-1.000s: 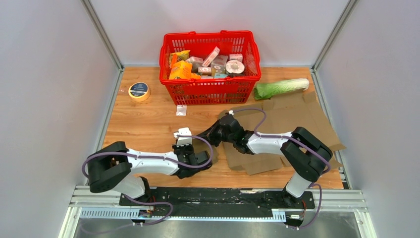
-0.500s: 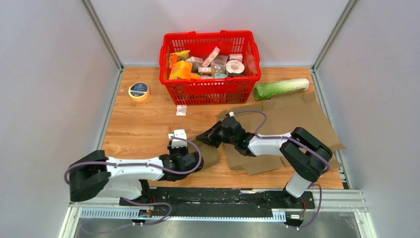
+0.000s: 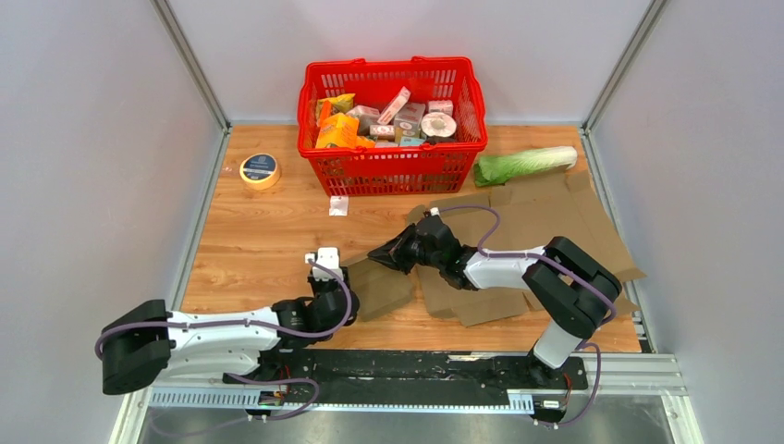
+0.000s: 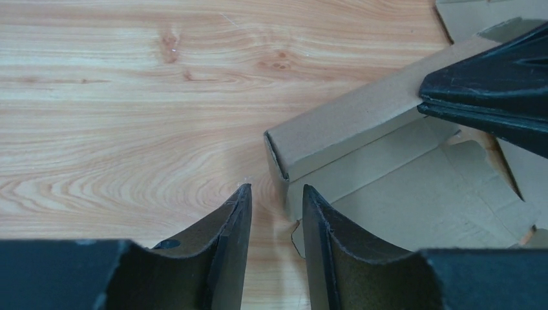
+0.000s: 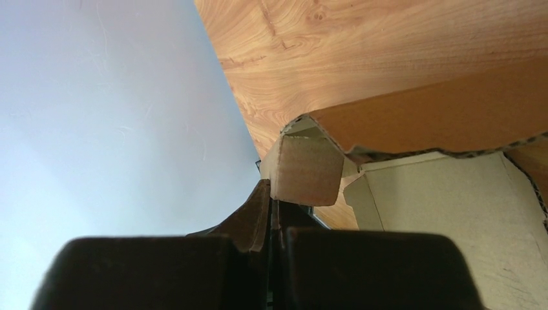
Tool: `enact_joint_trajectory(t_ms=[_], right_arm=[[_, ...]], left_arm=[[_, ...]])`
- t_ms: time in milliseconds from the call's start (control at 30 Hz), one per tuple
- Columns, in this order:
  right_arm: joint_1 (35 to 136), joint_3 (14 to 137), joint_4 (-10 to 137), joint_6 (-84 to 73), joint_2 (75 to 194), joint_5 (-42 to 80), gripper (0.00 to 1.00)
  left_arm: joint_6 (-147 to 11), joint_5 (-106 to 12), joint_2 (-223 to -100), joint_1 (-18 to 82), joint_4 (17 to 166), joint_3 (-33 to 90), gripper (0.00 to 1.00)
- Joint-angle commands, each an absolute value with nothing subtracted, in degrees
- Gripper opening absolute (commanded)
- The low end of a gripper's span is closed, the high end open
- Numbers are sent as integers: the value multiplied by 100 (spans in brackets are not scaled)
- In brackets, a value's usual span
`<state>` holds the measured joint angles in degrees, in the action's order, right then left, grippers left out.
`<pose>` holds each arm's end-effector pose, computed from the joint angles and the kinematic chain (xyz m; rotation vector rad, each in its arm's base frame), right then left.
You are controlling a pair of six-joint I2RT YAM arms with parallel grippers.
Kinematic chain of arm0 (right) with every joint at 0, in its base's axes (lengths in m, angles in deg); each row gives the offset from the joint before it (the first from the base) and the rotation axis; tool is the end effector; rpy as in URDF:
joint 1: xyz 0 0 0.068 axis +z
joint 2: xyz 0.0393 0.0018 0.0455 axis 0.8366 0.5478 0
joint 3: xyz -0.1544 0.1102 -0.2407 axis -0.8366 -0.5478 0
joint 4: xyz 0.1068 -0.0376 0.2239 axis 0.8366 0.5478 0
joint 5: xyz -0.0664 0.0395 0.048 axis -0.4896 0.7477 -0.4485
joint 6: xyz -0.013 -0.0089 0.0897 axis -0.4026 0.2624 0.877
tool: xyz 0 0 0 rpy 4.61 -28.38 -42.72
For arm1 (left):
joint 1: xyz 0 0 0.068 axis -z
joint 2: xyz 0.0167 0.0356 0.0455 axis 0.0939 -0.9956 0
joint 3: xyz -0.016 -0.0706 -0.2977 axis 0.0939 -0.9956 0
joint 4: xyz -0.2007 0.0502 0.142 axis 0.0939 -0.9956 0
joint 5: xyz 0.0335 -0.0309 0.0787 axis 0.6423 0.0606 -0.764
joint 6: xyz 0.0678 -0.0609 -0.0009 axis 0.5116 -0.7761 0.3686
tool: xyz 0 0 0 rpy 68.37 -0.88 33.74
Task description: Fold the paper box
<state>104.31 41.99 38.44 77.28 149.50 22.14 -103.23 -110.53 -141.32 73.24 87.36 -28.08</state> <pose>0.2391 0.2841 0.1820 0.7808 2.4118 1.4692 0.1222 -0.1220 0.1759 -0.0948 1.9617 -0.1798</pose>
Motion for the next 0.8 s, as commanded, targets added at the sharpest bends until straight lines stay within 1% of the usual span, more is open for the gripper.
enact_joint_trajectory(t_ms=[0,167,200,233,333,633,667,700,733,767], right_arm=[[10407,4244,3710,7821,14872,2133,0],[10407,4227,3683,7847,14828,2150,0],[10407,4227,3683,7847,14802,2150,0],[10415,4201,3674,7847,14793,2150,0],[10415,4165,3674,7873,14740,2150,0],[10416,4174,3621,7944,14766,2212,0],[10416,4183,3630,7944,14766,2220,0],[10424,4183,3630,7944,14758,2212,0],[10416,4192,3648,7926,14758,2203,0],[10433,4200,3674,7918,14766,2203,0]], left_arm=[[-10253,-10973,-14498,7315,8974,-2492,41],[-10438,-11044,-15307,7254,8973,-2131,33],[-10552,-11174,-15395,7236,8607,-2009,31],[-10649,-11237,-15543,7201,8517,-1973,27],[-10597,-11264,-15764,7113,8542,-1867,24],[-10720,-11325,-16546,7007,8604,-1594,24],[-10711,-11343,-16608,6999,8621,-1586,22],[-10702,-11404,-16669,6999,8639,-1551,20],[-10711,-11448,-16844,7007,8604,-1507,14],[-10720,-11500,-16941,7007,8543,-1437,11]])
